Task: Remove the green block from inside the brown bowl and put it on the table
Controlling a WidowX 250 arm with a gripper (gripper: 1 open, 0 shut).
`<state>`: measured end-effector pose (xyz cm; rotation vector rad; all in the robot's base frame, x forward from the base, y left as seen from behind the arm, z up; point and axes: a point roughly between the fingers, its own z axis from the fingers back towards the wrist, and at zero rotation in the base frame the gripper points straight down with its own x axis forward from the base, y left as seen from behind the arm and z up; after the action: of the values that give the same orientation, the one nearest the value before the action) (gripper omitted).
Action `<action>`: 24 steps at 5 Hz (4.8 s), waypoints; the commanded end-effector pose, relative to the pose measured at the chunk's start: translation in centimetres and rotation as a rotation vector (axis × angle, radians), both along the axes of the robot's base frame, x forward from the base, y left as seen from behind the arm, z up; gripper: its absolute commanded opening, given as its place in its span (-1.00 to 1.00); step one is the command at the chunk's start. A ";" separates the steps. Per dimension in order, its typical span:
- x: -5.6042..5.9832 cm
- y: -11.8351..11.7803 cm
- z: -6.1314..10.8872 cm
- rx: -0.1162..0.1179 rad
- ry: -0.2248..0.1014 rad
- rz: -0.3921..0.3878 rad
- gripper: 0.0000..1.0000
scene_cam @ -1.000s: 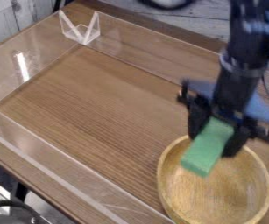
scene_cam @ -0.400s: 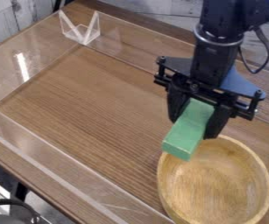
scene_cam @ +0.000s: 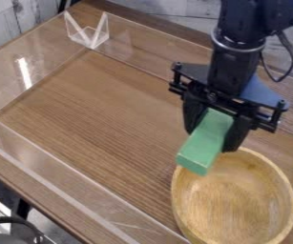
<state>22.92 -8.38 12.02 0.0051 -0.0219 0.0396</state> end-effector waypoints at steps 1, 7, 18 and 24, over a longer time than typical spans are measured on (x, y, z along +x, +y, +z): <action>0.3 0.1 1.3 -0.018 -0.059 -0.008 -1.00; 0.2 2.6 2.1 -0.024 -0.094 0.010 -1.00; -0.6 7.7 1.1 -0.003 -0.164 0.026 -1.00; 0.3 8.8 -0.2 -0.009 -0.198 0.036 -1.00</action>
<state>22.62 0.20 10.87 -0.0069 -0.1809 0.0688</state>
